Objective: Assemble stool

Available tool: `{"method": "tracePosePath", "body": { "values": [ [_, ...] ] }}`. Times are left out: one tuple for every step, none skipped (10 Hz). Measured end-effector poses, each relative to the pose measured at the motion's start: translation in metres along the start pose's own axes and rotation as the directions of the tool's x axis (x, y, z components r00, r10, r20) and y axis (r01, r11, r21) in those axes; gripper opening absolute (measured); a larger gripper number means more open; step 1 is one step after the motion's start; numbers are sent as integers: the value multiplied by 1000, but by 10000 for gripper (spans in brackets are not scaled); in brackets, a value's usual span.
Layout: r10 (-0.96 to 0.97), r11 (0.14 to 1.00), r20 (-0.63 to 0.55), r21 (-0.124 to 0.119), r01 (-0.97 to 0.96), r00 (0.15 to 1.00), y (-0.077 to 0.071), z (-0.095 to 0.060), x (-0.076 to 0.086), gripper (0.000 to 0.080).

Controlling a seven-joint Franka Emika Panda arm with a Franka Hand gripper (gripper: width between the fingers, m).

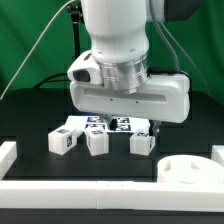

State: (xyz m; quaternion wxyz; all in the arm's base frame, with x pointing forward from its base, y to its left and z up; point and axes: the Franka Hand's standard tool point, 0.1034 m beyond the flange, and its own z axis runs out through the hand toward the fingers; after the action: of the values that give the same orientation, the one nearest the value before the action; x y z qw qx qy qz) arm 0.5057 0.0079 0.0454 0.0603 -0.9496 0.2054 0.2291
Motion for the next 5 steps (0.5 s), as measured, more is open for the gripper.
{"method": "tracePosePath", "body": {
  "values": [
    [-12, 1000, 66, -5, 12, 998, -3, -2, 2, 649],
    [-17, 1000, 91, 0, 17, 996, -10, -4, 5, 649],
    [-24, 1000, 168, -10, 26, 986, -12, -5, 0, 649],
    [-22, 999, 230, -19, 27, 973, -11, -3, -1, 649],
    [-18, 999, 273, -25, 26, 962, -9, -1, 0, 649]
  ]
}}
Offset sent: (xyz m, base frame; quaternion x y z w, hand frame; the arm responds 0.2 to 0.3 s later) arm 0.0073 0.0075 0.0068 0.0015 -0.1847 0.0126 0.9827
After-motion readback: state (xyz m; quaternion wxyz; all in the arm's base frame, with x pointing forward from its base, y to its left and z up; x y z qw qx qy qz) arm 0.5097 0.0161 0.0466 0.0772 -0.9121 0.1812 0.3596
